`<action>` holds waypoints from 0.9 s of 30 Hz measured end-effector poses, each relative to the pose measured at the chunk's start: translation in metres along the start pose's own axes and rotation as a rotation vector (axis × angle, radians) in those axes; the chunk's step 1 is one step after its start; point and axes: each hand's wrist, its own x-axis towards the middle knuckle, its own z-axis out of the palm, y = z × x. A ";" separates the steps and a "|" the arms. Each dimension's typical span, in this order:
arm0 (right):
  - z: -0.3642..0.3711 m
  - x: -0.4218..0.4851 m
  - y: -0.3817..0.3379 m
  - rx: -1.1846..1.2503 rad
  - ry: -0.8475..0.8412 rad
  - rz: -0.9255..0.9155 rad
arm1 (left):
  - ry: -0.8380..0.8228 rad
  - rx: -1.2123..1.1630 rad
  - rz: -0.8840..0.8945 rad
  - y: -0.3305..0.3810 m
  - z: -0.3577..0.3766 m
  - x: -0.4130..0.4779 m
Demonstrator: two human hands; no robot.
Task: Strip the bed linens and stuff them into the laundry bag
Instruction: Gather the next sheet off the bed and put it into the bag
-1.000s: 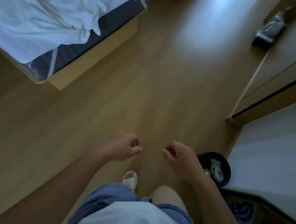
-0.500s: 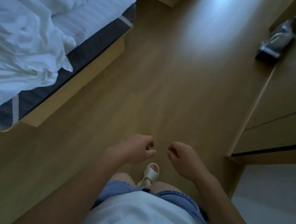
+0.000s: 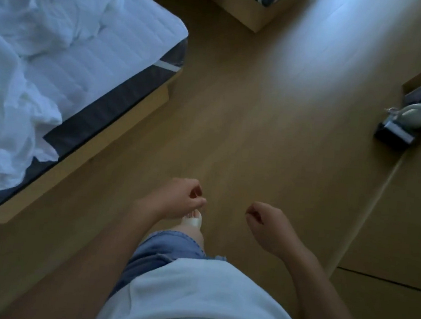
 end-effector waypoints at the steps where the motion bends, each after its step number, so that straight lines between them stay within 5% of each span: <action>1: -0.020 0.023 -0.001 -0.002 -0.008 0.000 | -0.006 0.021 0.010 0.011 -0.020 0.025; 18: -0.318 0.416 0.067 0.080 -0.040 -0.007 | -0.044 0.028 -0.029 0.214 -0.238 0.418; 27: -0.421 0.637 0.015 -0.004 -0.162 -0.120 | 0.087 -0.226 -0.240 0.197 -0.374 0.560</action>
